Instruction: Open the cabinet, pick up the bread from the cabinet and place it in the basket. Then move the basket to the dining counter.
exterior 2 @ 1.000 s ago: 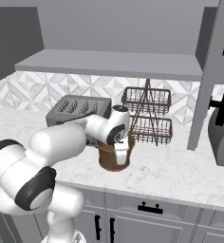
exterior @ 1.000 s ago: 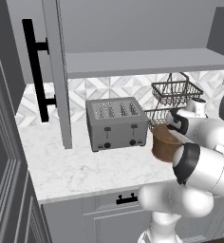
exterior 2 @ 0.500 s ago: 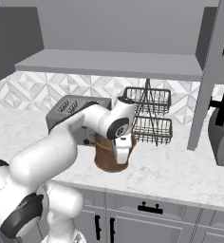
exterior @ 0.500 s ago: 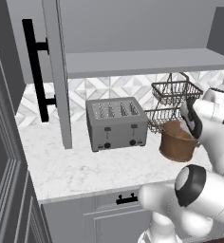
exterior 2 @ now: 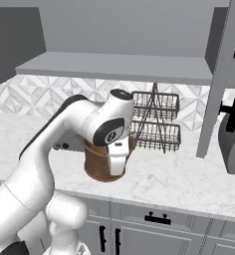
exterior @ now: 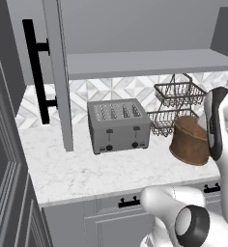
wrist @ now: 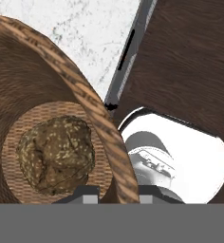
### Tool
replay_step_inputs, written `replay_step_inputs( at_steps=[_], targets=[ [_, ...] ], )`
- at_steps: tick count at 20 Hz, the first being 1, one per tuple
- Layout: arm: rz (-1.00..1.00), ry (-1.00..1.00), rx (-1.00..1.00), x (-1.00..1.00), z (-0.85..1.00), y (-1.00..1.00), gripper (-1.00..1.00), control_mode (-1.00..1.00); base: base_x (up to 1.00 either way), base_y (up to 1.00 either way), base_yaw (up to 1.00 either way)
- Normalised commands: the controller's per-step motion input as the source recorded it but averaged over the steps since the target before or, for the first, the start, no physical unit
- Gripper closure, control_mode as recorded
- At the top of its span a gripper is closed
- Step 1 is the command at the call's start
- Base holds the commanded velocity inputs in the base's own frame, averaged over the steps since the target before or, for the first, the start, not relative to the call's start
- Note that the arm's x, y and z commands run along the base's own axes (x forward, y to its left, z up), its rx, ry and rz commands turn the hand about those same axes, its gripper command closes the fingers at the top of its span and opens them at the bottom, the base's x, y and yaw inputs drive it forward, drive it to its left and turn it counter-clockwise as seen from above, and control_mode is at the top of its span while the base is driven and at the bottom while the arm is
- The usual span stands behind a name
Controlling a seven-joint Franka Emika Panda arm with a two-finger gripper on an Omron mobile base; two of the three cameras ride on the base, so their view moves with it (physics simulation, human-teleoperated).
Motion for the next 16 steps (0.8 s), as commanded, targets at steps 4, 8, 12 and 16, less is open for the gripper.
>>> replay_step_inputs(
  at_steps=[4, 8, 12, 16],
  targets=[
    [0.03, 0.00, -0.12, -0.02, 0.53, 0.73, 1.00, -1.00, 0.00, 0.00, 0.00],
    [0.00, 0.00, -0.02, 0.00, 0.00, 0.09, 1.00, -1.00, 0.00, 0.00, 0.00],
    [0.00, 0.00, 0.00, 0.00, 0.00, 0.00, 1.00, -1.00, 0.00, 0.00, 0.00],
    [0.00, 0.00, 0.00, 0.00, 0.00, 0.00, 1.00, -1.00, 0.00, 0.00, 0.00]
  ],
)
